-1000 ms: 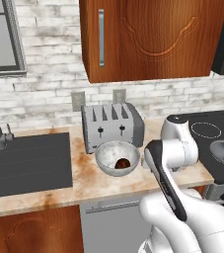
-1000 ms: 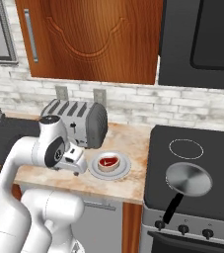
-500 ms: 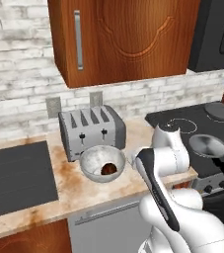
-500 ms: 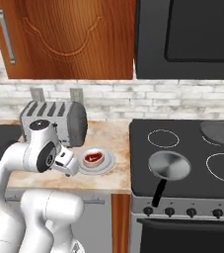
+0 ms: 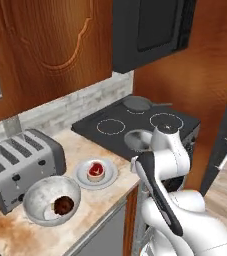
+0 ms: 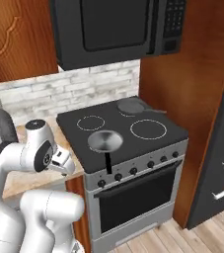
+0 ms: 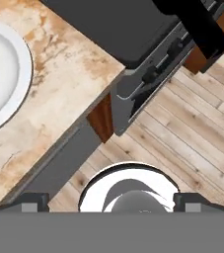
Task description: Place one of the steaks on the plate and the other in the bowl. Then place the bowl in the fridge.
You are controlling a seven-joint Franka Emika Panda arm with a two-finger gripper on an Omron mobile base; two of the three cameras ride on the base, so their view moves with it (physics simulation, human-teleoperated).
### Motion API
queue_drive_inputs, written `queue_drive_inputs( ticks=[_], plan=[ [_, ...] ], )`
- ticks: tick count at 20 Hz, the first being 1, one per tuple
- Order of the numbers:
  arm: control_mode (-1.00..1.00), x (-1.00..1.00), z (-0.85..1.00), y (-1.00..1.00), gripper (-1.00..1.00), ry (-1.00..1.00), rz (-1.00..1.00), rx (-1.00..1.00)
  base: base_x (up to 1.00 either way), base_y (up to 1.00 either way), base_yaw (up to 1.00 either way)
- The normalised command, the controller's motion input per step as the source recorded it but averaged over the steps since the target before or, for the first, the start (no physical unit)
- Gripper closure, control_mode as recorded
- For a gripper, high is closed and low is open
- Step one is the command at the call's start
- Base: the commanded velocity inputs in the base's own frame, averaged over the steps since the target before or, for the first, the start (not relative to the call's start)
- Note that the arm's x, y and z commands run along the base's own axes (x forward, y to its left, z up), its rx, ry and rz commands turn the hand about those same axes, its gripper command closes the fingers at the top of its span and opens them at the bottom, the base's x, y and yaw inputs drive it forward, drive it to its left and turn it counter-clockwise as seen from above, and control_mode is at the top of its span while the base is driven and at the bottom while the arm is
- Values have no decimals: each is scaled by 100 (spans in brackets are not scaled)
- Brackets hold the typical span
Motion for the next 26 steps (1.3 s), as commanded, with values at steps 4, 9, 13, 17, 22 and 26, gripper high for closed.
queue_drive_inputs(
  ticks=[4, 9, 13, 17, 22, 26],
  plan=[
    [100, 0, 0, 0, -100, 0, 0, 0, -21, -38, -78],
    [100, 0, 0, 0, -100, 0, 0, 0, -17, -86, -22],
    [100, 0, 0, 0, -100, 0, 0, 0, -1, -96, 7],
    [100, 0, 0, 0, -100, 0, 0, 0, 41, -77, 30],
    [100, 0, 0, 0, -100, 0, 0, 0, 59, -65, 50],
    [100, 0, 0, 0, -100, 0, 0, 0, 29, -68, 69]
  ],
)
